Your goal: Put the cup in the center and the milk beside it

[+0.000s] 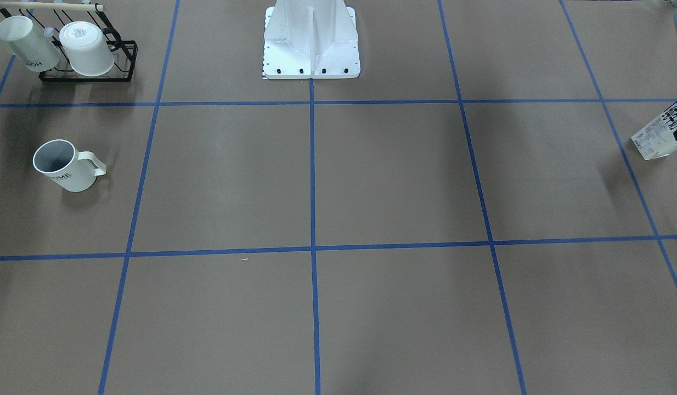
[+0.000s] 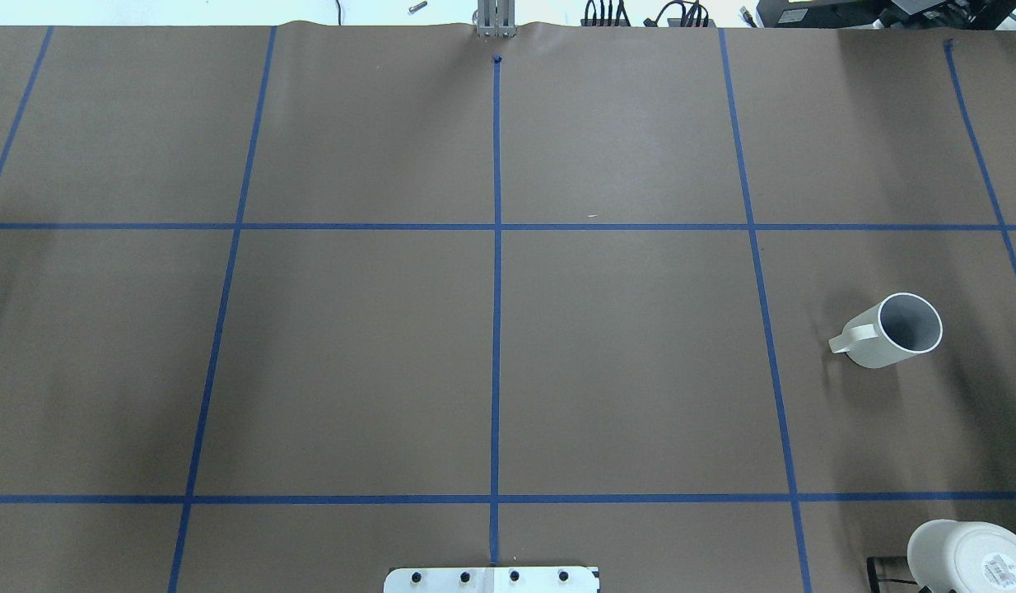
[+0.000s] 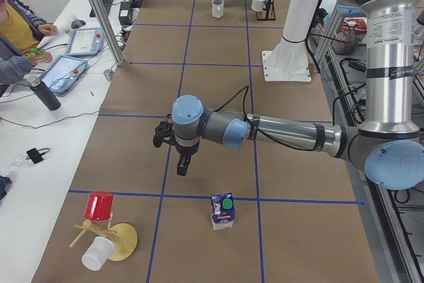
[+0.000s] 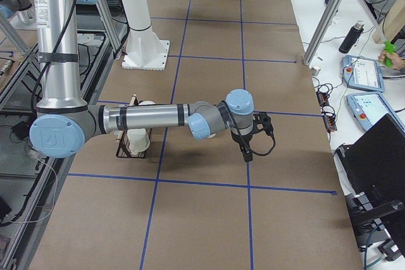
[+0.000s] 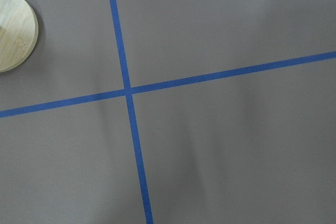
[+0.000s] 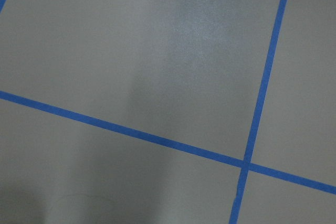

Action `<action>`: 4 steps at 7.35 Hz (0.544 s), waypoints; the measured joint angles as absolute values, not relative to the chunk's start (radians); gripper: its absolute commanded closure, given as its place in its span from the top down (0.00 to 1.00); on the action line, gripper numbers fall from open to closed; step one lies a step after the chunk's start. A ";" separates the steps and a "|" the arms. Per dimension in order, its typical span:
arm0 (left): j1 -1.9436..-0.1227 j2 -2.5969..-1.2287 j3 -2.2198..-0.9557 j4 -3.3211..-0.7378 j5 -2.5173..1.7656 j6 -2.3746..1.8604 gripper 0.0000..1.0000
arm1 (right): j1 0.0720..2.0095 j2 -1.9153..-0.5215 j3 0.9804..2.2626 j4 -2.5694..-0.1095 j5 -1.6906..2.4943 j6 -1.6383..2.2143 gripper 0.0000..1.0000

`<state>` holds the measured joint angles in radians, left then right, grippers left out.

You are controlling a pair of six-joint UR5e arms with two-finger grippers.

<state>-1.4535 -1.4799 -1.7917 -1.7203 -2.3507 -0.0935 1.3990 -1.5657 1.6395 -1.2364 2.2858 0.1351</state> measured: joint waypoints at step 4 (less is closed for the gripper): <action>-1.463 -1.463 -1.798 -1.721 -2.377 -0.093 0.98 | 1.396 -1.566 1.647 -1.236 2.294 0.141 1.00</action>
<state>-1.4633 -1.4633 -1.7979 -1.7208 -2.3770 -0.0926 1.3960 -1.5662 1.6471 -1.2361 2.2940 0.1408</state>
